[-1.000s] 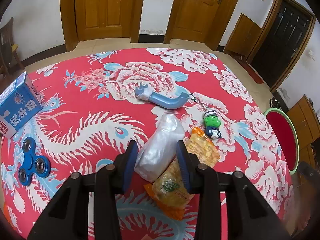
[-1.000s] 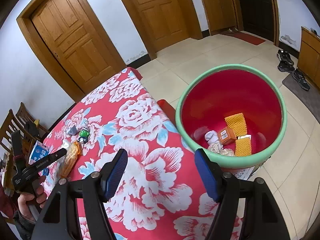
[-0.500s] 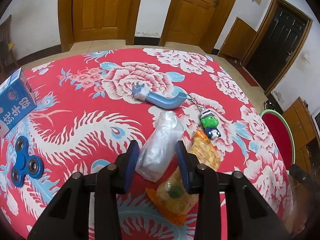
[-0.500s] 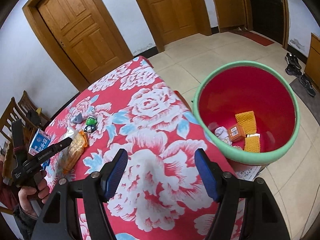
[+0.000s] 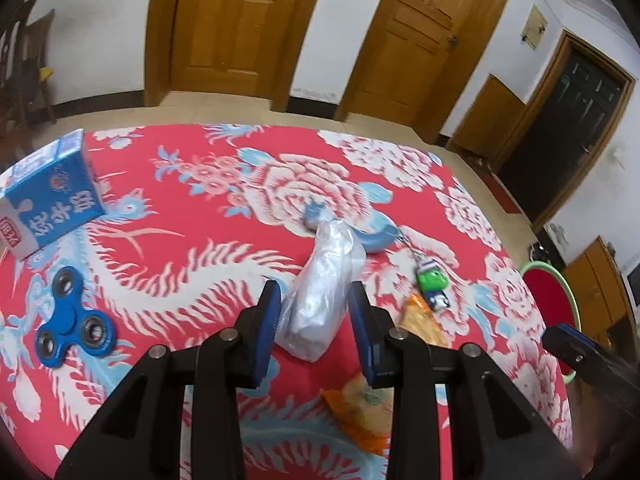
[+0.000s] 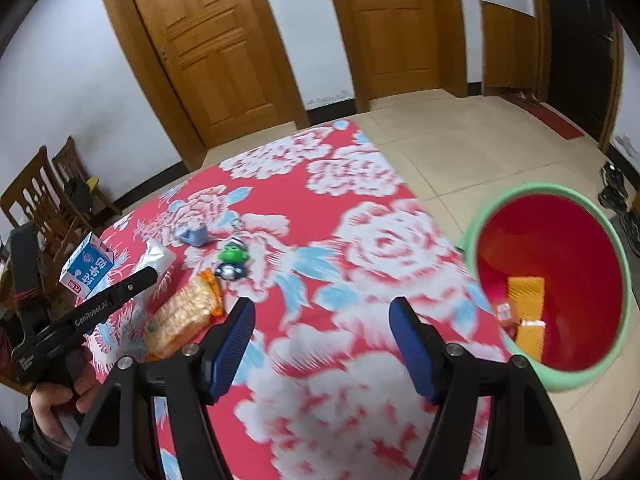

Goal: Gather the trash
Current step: 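Grasp the clear plastic bag with the left gripper, then grasp the green keychain figure with the right gripper while the left holds the bag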

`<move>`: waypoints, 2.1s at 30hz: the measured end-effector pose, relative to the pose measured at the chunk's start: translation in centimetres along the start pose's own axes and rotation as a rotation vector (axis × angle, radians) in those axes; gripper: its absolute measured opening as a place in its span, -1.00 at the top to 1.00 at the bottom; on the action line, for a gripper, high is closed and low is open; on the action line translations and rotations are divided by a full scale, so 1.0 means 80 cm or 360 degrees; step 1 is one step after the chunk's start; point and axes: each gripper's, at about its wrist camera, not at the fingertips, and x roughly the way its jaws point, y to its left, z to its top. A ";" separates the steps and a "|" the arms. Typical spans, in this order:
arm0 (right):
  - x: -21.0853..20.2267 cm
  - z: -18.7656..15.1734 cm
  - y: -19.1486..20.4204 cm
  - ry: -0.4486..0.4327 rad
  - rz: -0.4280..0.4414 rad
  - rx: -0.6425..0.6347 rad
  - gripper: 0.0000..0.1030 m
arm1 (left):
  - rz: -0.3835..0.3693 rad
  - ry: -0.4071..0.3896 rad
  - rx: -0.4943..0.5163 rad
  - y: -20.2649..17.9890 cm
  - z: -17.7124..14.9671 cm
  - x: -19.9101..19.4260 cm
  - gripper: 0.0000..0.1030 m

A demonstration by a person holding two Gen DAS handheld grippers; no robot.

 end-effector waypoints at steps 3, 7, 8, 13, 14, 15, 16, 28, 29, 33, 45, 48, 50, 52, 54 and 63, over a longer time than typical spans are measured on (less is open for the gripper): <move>0.018 0.009 0.021 0.0020 0.0025 -0.0051 -0.40 | 0.0019 -0.0004 -0.0024 0.006 0.001 0.001 0.32; 0.046 0.019 0.047 0.0072 0.0051 -0.0117 -0.40 | 0.0062 -0.0028 -0.0026 0.010 0.000 -0.001 0.32; 0.052 0.021 0.051 0.0082 0.0058 -0.0127 -0.40 | 0.0063 -0.0031 -0.0034 0.012 0.000 -0.001 0.32; 0.081 0.026 0.069 0.0149 0.0069 -0.0158 -0.18 | 0.0072 -0.0036 -0.0059 0.016 0.000 -0.002 0.32; 0.086 0.027 0.072 0.0152 0.0068 -0.0166 -0.18 | 0.0073 -0.0037 -0.0059 0.016 -0.001 -0.002 0.32; 0.088 0.027 0.074 0.0155 0.0067 -0.0172 -0.18 | 0.0071 -0.0037 -0.0059 0.016 0.000 -0.002 0.32; 0.090 0.027 0.076 0.0156 0.0069 -0.0176 -0.17 | 0.0068 -0.0036 -0.0058 0.016 0.000 -0.002 0.32; 0.114 0.025 0.097 0.0174 0.0050 -0.0253 0.38 | 0.0051 -0.0028 -0.0060 0.015 -0.002 -0.001 0.32; 0.113 0.024 0.097 0.0169 0.0049 -0.0255 0.38 | 0.0049 -0.0027 -0.0060 0.015 -0.002 -0.001 0.32; 0.107 0.025 0.093 0.0142 0.0069 -0.0241 0.58 | 0.0044 -0.0029 -0.0056 0.014 -0.002 -0.001 0.32; 0.078 0.027 0.084 0.0060 0.0092 -0.0220 0.60 | 0.0034 -0.0036 -0.0054 0.012 -0.001 -0.002 0.32; 0.067 0.025 0.079 0.0037 0.0108 -0.0201 0.60 | 0.0033 -0.0038 -0.0052 0.012 -0.001 -0.003 0.32; 0.059 0.025 0.074 0.0019 0.0118 -0.0182 0.61 | 0.0030 -0.0041 -0.0048 0.009 -0.001 -0.005 0.32; 0.049 0.025 0.068 -0.0002 0.0132 -0.0156 0.61 | 0.0023 -0.0044 -0.0044 0.006 -0.001 -0.007 0.32; 0.036 0.026 0.059 -0.0027 0.0145 -0.0123 0.61 | 0.0015 -0.0045 -0.0041 0.004 0.001 -0.009 0.32; -0.017 0.024 0.008 -0.0145 0.0162 0.0040 0.61 | -0.0035 -0.0058 -0.0036 -0.018 0.003 -0.029 0.32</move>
